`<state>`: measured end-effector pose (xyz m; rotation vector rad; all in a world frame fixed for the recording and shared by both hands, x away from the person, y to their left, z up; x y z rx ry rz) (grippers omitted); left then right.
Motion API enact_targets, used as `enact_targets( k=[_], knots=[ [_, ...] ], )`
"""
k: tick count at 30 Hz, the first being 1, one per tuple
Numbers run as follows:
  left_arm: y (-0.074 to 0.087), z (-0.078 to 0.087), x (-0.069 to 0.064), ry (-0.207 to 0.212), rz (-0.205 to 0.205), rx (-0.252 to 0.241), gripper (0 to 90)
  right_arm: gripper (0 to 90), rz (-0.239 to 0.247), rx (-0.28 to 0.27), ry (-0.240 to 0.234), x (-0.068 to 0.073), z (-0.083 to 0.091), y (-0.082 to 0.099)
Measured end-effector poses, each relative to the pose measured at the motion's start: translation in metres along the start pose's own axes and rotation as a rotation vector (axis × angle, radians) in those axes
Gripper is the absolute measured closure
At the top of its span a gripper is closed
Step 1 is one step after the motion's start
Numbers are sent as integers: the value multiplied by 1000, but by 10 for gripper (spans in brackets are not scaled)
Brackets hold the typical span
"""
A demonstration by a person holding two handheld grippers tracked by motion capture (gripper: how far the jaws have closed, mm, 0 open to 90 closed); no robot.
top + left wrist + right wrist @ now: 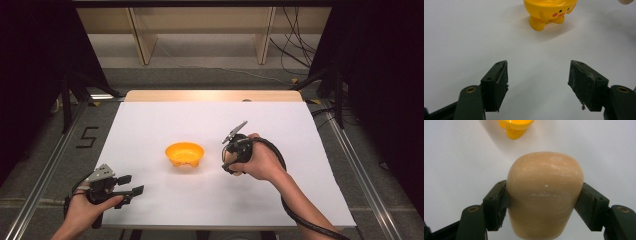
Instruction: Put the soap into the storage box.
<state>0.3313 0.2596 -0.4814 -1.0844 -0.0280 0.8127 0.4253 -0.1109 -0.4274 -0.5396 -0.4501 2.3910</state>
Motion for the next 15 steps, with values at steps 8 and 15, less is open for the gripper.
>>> enact_targets(
  k=[8, 15],
  knots=[
    [0, 0, 0, 1, -1, -1, 316, 335, 6, -11, 4, 0, -1, -6],
    [0, 0, 0, 2, -1, -1, 316, 335, 10, -16, -7, 2, -2, -11]
  ],
)
Point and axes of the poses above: each handheld gripper's, and its own axes: z roughly backward along the jaws, y roughly out of its underside, x roughly to its left, the point moved 3 cm from there along -z, roughly forward along the jaws, and after that the axes turned 15 degrees about y, right-handed, at the moved point
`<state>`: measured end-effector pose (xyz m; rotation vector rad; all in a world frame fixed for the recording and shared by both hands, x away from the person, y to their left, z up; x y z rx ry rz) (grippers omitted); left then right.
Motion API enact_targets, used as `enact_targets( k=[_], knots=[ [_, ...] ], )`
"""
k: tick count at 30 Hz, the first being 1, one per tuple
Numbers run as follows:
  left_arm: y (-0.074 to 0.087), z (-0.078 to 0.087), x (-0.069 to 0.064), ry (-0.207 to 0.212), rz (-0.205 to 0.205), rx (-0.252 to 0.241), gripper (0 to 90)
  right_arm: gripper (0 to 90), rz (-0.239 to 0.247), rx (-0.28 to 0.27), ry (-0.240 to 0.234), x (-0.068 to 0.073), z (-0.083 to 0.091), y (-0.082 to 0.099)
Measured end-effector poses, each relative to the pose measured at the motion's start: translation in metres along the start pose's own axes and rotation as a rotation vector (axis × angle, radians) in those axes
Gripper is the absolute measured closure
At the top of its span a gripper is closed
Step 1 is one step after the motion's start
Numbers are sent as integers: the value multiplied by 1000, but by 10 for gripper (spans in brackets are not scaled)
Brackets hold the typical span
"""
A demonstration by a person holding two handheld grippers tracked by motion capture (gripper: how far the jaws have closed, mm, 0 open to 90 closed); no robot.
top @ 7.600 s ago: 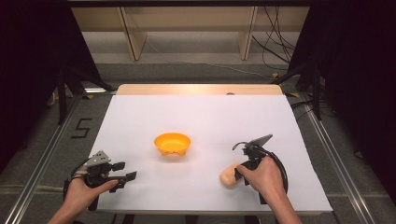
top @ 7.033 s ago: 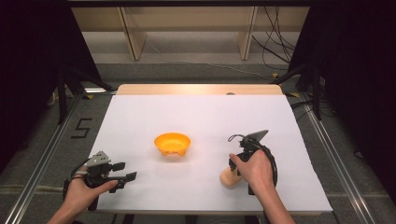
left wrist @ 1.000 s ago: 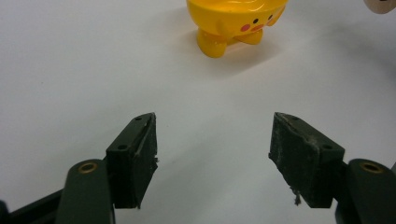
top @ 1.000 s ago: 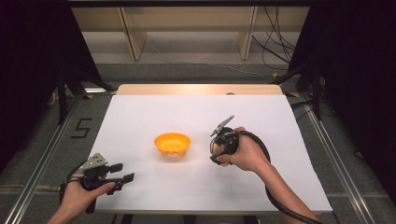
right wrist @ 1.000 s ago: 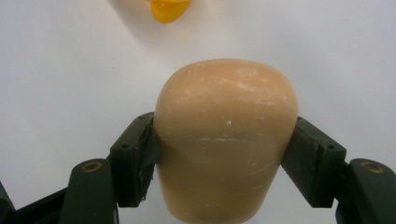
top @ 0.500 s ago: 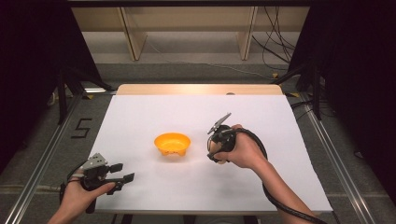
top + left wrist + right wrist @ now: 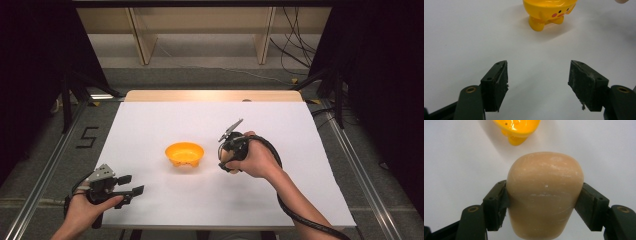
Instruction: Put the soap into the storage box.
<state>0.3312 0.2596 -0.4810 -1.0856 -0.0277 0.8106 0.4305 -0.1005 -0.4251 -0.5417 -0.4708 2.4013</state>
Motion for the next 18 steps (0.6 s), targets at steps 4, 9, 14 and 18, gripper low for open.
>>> enact_targets(
  k=[4, 9, 14, 18],
  knots=[
    [0, 0, 0, -1, 0, 3, 316, 334, -8, 0, -5, 2, 0, -2],
    [0, 1, 0, -2, -4, 6, 316, 335, 4, -4, -1, 2, -1, -6],
    [0, 1, 0, -2, -4, 6, 316, 335, 6, -8, -2, 2, -1, -10],
    [0, 1, 0, -3, -5, 5, 316, 335, 6, -13, -4, 2, -1, -13]
  ],
)
Point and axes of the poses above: each handheld gripper's, and its own axes: z roughly backward along the jaws, y roughly out of its underside, x roughly to its left, the point moved 3 cm from there along -z, roughly forward along the jaws, and after that the axes turned 15 degrees about y, right-handed, at the moved point
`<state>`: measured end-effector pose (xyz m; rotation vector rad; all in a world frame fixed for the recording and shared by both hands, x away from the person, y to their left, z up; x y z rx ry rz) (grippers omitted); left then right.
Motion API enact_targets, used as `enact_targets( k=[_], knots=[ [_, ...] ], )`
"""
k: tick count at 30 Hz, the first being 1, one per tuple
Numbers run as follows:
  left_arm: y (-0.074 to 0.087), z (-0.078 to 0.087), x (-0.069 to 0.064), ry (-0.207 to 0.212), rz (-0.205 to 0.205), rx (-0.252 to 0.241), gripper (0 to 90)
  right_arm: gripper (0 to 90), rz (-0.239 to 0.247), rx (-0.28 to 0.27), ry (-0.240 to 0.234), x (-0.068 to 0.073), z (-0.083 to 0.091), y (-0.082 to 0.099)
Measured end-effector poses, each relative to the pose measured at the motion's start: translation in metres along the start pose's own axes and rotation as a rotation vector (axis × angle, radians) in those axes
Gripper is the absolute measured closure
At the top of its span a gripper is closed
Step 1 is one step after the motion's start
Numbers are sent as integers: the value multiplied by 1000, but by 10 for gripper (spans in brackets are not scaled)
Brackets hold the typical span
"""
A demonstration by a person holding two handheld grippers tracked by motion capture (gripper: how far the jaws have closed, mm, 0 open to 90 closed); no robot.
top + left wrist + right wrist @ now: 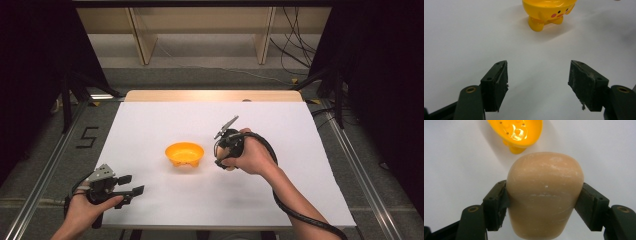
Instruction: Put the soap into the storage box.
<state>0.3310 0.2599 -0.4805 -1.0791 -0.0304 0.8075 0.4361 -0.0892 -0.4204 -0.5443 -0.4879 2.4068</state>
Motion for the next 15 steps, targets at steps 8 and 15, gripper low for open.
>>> enact_targets(
  k=[8, 15],
  knots=[
    [0, 0, 0, 6, 2, 5, 315, 334, 4, 0, 1, 2, 0, -6],
    [0, 0, 0, 5, -1, 3, 315, 334, 29, -12, 0, 3, -2, -11]
  ],
)
Point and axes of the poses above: each handheld gripper's, and its own axes: z roughly backward along the jaws, y roughly out of its underside, x roughly to its left, the point moved 3 cm from there along -z, roughly forward along the jaws, and after that the axes turned 15 degrees about y, right-handed, at the moved point
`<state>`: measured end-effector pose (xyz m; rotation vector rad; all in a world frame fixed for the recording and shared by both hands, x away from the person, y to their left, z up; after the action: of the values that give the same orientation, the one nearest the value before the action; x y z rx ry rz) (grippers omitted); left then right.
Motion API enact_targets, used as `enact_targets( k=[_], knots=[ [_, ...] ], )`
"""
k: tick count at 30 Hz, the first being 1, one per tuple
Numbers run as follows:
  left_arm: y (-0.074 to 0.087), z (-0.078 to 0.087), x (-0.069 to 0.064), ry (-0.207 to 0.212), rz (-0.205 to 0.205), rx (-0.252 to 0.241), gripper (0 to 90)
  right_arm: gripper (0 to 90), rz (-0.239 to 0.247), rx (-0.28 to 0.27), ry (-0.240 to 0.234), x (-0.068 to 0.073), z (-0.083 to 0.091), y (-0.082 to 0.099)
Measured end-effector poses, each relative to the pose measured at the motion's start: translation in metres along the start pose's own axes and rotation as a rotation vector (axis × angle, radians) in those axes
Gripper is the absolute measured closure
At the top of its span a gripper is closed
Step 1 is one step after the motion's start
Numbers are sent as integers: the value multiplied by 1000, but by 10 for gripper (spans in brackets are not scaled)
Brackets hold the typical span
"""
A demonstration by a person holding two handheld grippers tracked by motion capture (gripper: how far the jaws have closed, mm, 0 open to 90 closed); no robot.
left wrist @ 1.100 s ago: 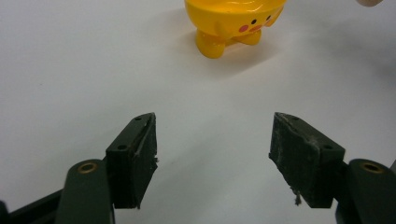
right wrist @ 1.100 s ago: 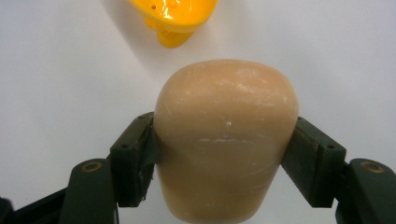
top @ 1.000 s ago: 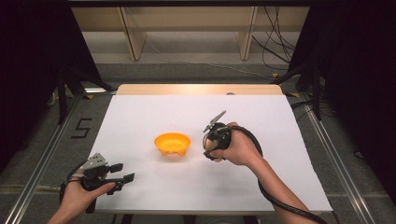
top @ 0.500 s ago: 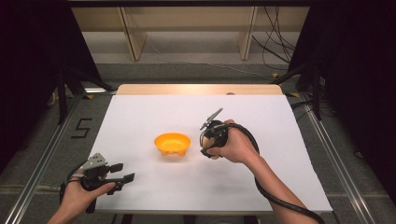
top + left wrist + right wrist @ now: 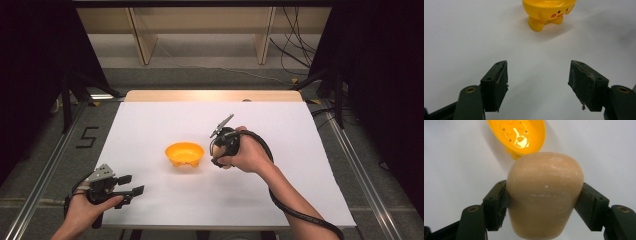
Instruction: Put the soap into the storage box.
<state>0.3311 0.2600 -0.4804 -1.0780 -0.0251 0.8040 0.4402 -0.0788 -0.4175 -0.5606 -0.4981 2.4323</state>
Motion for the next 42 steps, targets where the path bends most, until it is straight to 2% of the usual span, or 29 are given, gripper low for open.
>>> enact_targets(
  k=[5, 6, 8, 12, 14, 17, 19, 26, 37, 42],
  knots=[
    [0, 0, -1, 1, 5, 4, 314, 335, -9, 1, -1, 2, 0, -4],
    [0, 0, -1, 1, 5, 2, 314, 335, 7, -5, -2, 1, 0, -5],
    [0, 0, -1, 3, 4, 2, 314, 335, -5, -5, 1, 2, -1, -7],
    [0, 0, -1, 3, 3, 2, 314, 335, 11, -9, -3, 1, -2, -10],
    [0, 0, -1, 3, 3, 3, 314, 335, 0, -5, -4, 2, -2, -10],
    [0, 0, -1, 3, 3, 3, 314, 335, 26, -10, 0, 2, -4, -13],
    [0, 0, -1, 3, 3, 3, 314, 335, 14, -9, -8, 3, -4, -14],
    [-1, 0, -1, 4, 3, 2, 314, 335, 17, -10, -4, 5, -5, -19],
    [0, 0, -1, 4, 3, 3, 314, 335, 44, -18, -9, 6, -8, -27],
    [0, 0, -1, 3, 3, 0, 314, 335, 33, -16, -14, 7, -8, -29]
  ],
)
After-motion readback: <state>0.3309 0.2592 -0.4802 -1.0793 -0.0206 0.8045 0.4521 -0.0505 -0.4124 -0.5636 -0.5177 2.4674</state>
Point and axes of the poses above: each handheld gripper's, and its own axes: z roughly backward along the jaws, y roughly out of its underside, x roughly to its left, the point moved 3 cm from there along -z, roughly forward along the jaws, and after that the axes turned 15 degrees about y, right-handed, at the moved point
